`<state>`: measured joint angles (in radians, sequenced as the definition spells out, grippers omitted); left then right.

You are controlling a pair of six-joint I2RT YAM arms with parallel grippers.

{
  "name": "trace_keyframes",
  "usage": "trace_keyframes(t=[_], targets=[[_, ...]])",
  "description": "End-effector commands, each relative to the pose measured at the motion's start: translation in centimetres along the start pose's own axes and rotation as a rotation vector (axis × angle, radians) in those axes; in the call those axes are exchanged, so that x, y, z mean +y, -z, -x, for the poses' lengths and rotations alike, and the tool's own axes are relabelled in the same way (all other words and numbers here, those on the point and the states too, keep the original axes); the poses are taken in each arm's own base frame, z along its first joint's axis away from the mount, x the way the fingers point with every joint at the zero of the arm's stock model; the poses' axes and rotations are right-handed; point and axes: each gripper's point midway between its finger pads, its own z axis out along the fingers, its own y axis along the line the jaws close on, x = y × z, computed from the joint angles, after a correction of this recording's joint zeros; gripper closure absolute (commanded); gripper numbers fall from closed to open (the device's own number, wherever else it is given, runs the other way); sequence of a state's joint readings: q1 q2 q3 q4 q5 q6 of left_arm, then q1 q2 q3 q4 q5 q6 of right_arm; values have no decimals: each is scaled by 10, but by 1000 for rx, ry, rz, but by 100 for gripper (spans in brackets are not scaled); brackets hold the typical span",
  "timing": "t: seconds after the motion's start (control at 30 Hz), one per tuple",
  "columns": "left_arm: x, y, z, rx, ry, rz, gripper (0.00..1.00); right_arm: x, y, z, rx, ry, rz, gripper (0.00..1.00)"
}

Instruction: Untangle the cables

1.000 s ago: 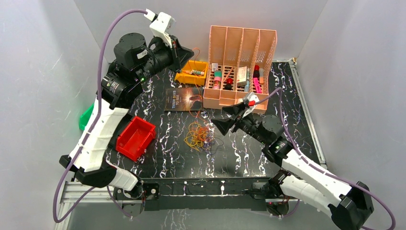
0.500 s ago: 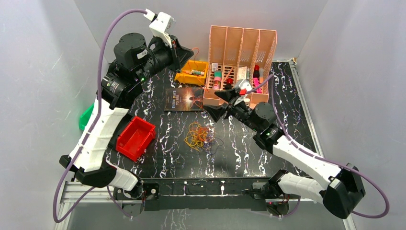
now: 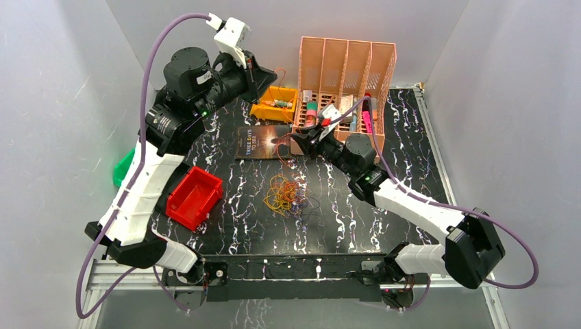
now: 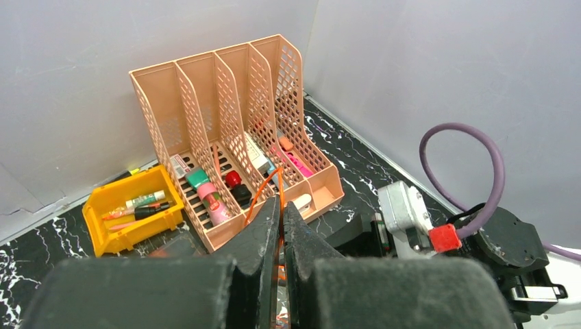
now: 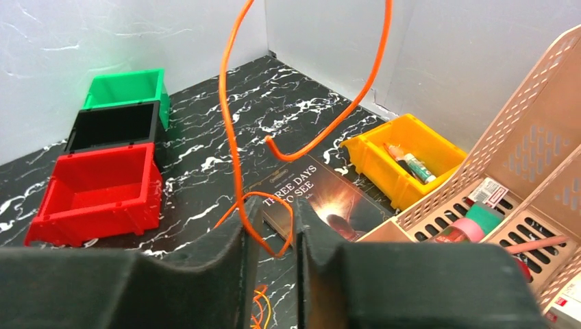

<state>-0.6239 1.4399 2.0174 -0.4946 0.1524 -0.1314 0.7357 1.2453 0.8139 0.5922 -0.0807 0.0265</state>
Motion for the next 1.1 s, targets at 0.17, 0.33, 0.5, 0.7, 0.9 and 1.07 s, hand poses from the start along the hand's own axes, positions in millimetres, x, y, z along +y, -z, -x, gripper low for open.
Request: trace_keyframes(t=[0.17,0.33,0.5,0.7,0.9,1.07], targets=[[10,11,-1,-16,-5,65,100,1,10,59,-105,15,-15,100],[40,9,-41,86,31,227,91,-4,28,75,-57,16,-59,100],[44,12,-82,165,77,245,52,0,42,81,12,-19,-60,100],[61,36,-132,302,99,357,30,-9,63,91,22,-75,-145,100],[83,86,-201,542,141,562,13,-23,81,96,31,-85,-243,100],[86,140,-258,683,235,698,2,-25,90,88,65,-73,-254,100]])
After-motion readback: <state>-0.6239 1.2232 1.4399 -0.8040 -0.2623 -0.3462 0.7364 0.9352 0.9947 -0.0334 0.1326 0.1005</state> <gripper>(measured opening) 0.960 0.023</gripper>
